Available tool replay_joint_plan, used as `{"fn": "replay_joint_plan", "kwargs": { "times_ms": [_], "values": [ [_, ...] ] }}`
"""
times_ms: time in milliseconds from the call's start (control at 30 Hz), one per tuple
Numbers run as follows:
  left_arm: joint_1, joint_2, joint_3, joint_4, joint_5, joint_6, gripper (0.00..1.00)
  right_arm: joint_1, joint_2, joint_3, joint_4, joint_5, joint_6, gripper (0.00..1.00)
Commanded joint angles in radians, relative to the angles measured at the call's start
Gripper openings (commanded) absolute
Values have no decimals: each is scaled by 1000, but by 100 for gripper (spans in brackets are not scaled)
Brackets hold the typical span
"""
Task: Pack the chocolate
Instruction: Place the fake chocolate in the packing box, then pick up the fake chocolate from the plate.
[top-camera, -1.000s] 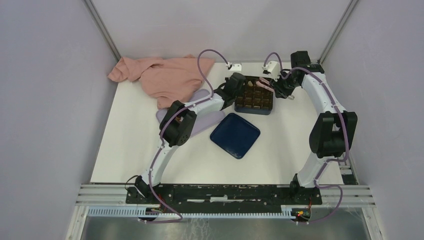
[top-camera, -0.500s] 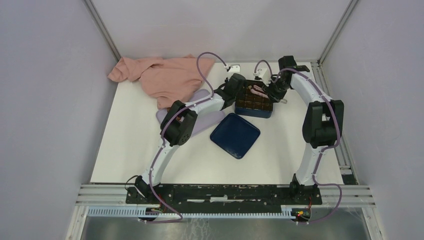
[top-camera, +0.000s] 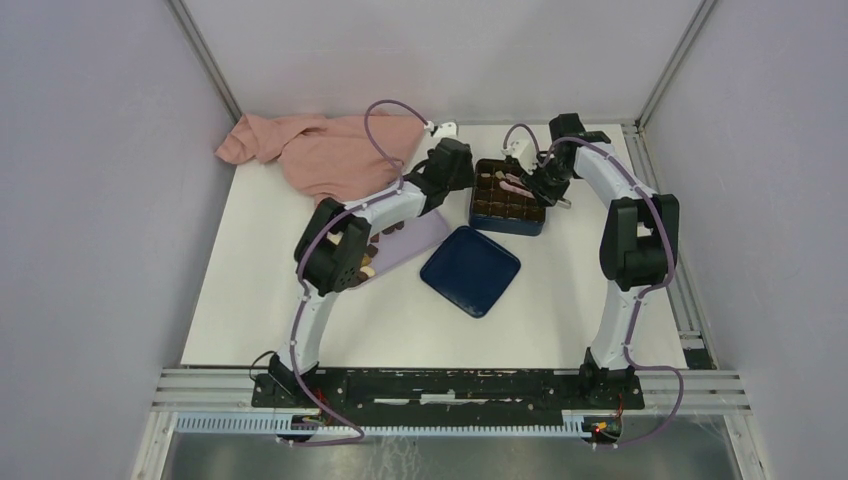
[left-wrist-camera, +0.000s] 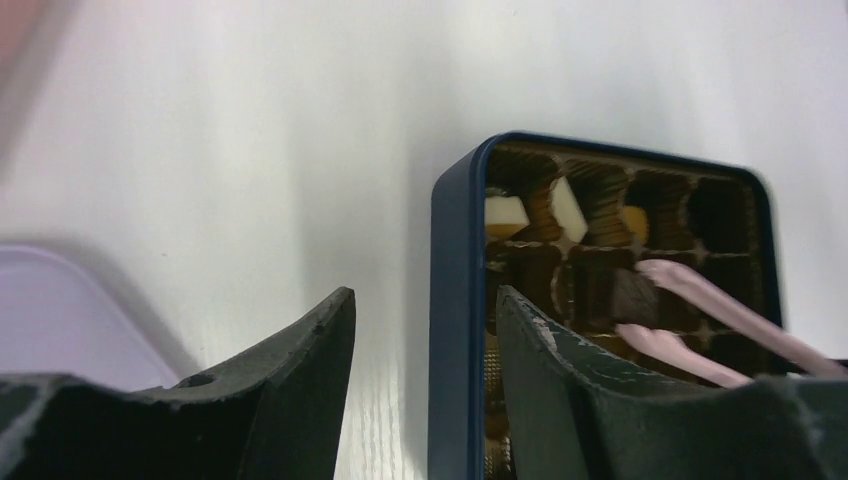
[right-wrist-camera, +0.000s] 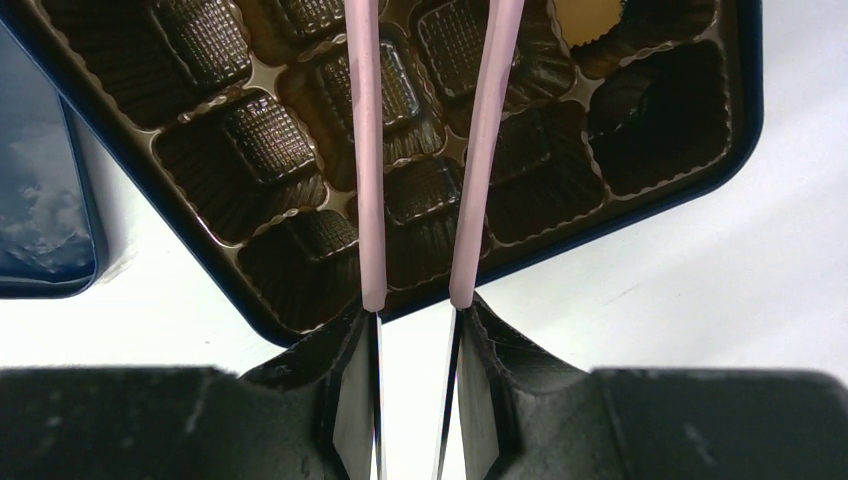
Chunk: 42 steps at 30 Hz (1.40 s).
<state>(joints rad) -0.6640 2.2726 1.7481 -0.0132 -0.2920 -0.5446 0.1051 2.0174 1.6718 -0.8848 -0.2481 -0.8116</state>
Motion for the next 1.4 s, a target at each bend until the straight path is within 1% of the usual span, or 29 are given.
{"fn": "replay_joint_plan", "kwargs": {
  "times_ms": [0,67,133,200,333,467,633,700,800,867,933,1000,1067,1133,1233,1300,1367],
  "values": [
    [11,-195,-72,124,25,34,60,8,10,45,12,22,13,23],
    [16,-244,-96,116,26,53,61,8,14,45,12,21,15,25],
    [20,-293,-119,108,32,75,61,10,17,51,9,17,17,31],
    [24,-340,-139,95,45,95,61,12,18,58,7,19,18,34],
    [42,-432,-181,60,101,125,61,13,12,68,5,12,25,40],
    [68,-541,-262,47,176,140,62,12,9,71,0,5,28,43],
    [114,-714,-386,6,243,172,63,13,-16,75,-5,2,29,41],
    [157,-784,-421,-47,301,194,65,13,-48,74,-3,-10,29,39],
    [256,-880,-464,-149,447,215,70,14,-99,81,-23,-74,27,37],
    [338,-954,-512,-209,518,225,76,31,-130,85,-38,-113,23,37],
    [414,-1041,-575,-246,559,244,83,61,-166,71,-39,-136,22,37],
    [462,-1131,-642,-271,544,276,92,112,-197,53,-32,-149,24,37],
    [472,-1231,-707,-288,459,305,99,174,-220,40,-22,-152,27,37],
    [471,-1303,-767,-298,377,347,100,241,-231,28,-10,-143,30,37],
    [471,-1380,-844,-314,212,391,100,347,-216,22,4,-96,37,38],
    [470,-1417,-898,-309,147,408,100,413,-179,34,1,-60,38,38],
    [471,-1439,-934,-299,114,413,100,472,-129,58,-8,-12,38,38]
  ]
}}
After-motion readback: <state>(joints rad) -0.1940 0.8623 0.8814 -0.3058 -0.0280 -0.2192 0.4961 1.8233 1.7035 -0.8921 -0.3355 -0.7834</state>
